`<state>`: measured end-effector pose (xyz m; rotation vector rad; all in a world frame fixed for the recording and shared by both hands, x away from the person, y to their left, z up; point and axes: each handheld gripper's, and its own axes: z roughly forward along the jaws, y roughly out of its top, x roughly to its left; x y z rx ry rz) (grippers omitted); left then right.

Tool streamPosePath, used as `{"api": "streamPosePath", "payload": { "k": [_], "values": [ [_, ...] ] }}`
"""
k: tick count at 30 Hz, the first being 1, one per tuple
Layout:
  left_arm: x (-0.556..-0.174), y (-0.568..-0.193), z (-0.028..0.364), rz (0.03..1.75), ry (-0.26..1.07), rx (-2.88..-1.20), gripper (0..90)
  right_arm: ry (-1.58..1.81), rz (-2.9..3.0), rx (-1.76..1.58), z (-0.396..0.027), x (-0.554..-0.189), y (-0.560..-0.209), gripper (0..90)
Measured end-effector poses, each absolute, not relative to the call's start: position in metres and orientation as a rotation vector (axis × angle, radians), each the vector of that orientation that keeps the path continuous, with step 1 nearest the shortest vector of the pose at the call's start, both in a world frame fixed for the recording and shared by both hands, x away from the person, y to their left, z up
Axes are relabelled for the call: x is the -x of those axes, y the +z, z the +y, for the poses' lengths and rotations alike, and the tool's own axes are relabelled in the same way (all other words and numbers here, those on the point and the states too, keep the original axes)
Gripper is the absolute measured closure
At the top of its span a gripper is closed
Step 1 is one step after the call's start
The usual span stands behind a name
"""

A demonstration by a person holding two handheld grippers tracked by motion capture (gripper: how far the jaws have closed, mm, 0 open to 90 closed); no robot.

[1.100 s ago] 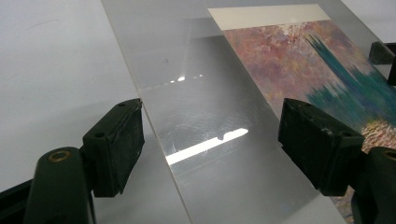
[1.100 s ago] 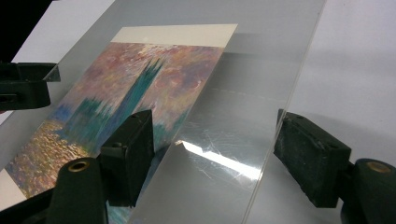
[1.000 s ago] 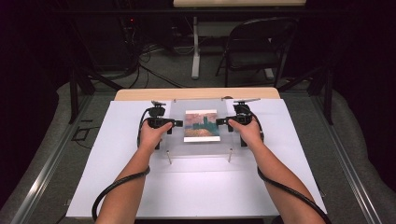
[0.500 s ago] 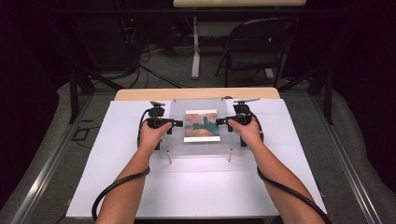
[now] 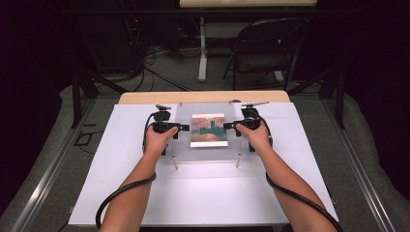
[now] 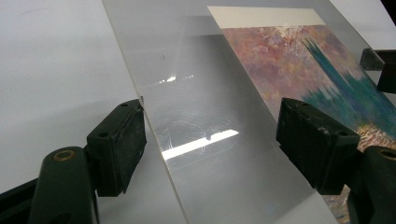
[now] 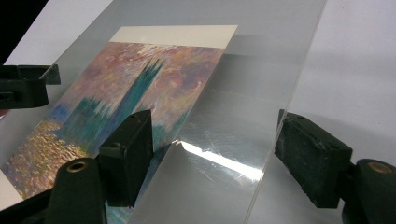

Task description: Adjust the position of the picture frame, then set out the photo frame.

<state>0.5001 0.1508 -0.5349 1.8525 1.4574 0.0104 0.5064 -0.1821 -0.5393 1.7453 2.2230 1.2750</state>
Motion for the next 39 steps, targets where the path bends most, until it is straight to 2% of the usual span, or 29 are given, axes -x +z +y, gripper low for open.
{"api": "streamPosePath", "payload": {
  "k": [21,39],
  "values": [
    [-0.499,-0.534,0.155,1.434,0.012,-1.839,28.0,1.302,2.210,-1.734,-0.184,-0.504,-0.539,29.0],
    [-0.494,-0.522,0.158,1.422,0.030,-1.833,34.3,1.298,2.217,-1.657,-0.184,-0.498,-0.528,29.0]
  ]
}}
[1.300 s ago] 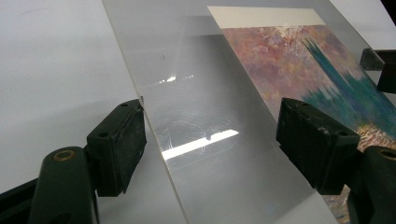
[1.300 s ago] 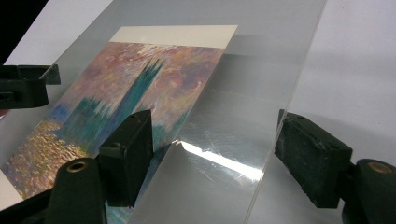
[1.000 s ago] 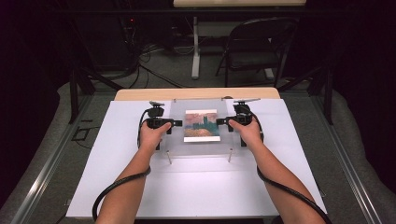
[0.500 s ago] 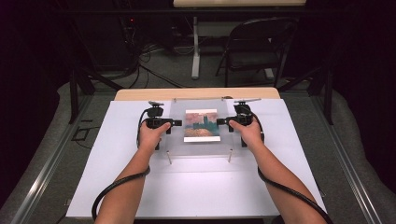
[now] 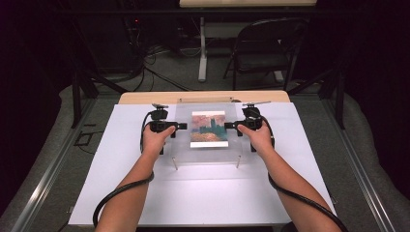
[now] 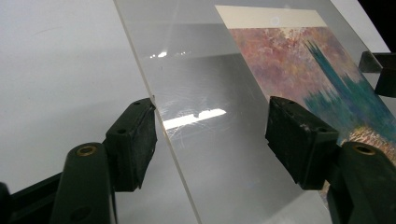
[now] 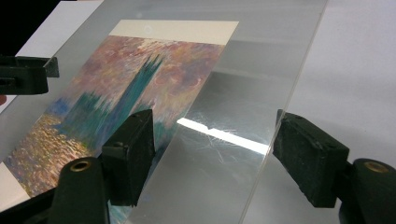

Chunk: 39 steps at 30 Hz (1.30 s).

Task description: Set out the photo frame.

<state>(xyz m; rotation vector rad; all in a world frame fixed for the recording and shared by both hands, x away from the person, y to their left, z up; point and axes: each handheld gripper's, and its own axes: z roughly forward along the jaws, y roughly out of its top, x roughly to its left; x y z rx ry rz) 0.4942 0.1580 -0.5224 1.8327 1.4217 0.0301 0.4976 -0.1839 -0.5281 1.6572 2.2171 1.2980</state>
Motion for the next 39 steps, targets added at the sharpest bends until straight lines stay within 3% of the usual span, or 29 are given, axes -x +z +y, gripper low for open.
{"api": "streamPosePath", "payload": {
  "k": [20,34,39],
  "values": [
    [-0.475,-0.495,0.162,1.359,0.109,-1.850,42.5,1.298,2.212,-1.516,-0.185,-0.479,-0.502,33.5],
    [-0.456,-0.476,0.170,1.303,0.133,-1.834,53.2,1.333,2.244,-1.469,-0.198,-0.466,-0.479,49.9],
    [-0.450,-0.472,0.171,1.296,0.147,-1.826,55.1,1.332,2.243,-1.443,-0.199,-0.460,-0.474,50.7]
  ]
}}
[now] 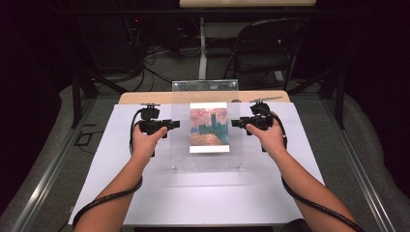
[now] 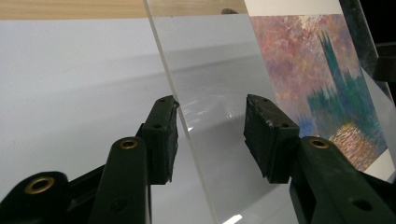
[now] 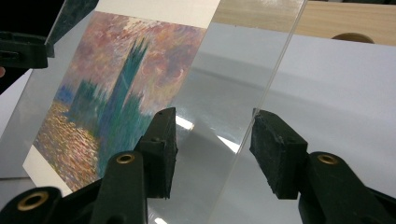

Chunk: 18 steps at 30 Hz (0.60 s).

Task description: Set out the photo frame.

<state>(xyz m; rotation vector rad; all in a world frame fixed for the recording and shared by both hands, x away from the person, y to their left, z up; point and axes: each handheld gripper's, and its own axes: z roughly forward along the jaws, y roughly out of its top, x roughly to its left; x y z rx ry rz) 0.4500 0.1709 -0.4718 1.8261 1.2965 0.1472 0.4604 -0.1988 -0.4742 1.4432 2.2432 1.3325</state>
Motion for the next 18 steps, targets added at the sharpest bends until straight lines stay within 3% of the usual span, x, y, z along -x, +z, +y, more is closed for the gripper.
{"api": "streamPosePath", "payload": {
  "k": [18],
  "values": [
    [-0.433,-0.457,0.173,1.240,0.193,-1.870,59.1,1.284,2.245,-1.350,-0.197,-0.440,-0.458,53.1]
  ]
}}
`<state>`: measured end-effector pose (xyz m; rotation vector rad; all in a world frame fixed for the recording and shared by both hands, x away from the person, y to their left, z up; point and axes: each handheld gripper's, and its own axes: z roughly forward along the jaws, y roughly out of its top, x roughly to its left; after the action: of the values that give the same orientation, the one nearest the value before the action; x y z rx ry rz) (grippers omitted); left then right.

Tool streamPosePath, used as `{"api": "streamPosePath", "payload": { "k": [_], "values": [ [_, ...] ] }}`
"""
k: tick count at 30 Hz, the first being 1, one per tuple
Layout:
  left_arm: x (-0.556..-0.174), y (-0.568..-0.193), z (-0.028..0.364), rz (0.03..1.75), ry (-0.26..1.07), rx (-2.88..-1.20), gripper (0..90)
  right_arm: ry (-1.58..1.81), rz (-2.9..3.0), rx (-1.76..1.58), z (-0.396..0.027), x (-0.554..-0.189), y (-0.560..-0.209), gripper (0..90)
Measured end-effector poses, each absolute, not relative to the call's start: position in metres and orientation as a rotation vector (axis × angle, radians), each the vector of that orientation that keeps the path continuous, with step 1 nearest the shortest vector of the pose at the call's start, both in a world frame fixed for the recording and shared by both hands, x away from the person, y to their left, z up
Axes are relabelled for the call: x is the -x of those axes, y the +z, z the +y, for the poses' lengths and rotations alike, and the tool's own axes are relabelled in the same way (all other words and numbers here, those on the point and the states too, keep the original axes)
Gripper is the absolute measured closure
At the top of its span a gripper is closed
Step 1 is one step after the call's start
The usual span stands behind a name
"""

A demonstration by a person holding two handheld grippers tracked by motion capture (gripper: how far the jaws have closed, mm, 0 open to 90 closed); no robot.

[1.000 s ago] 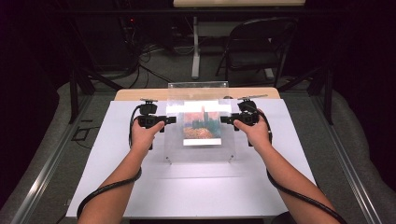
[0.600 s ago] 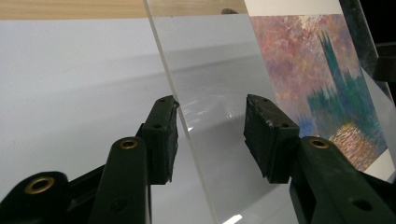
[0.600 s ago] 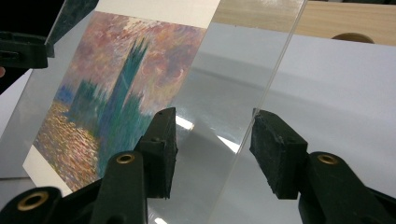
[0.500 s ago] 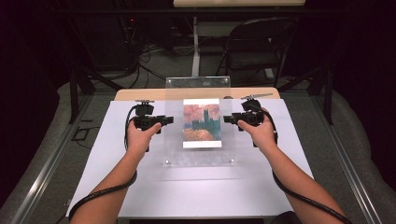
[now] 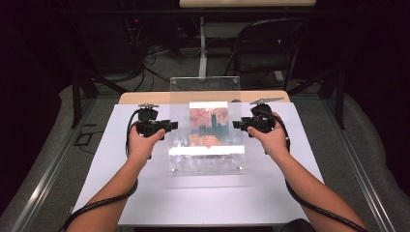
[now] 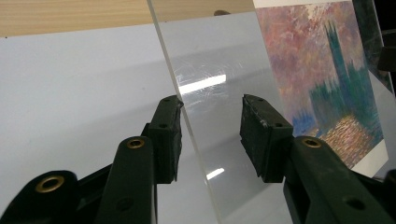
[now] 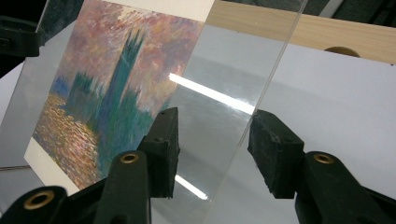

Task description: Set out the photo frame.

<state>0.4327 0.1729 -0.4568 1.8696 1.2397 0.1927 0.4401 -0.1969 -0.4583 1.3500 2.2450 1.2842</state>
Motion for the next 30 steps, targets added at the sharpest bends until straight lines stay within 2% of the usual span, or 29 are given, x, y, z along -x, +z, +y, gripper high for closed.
{"api": "streamPosePath", "payload": {
  "k": [30],
  "values": [
    [-0.401,-0.443,0.180,1.170,0.235,-1.866,67.5,1.304,2.231,-1.287,-0.202,-0.411,-0.441,63.2]
  ]
}}
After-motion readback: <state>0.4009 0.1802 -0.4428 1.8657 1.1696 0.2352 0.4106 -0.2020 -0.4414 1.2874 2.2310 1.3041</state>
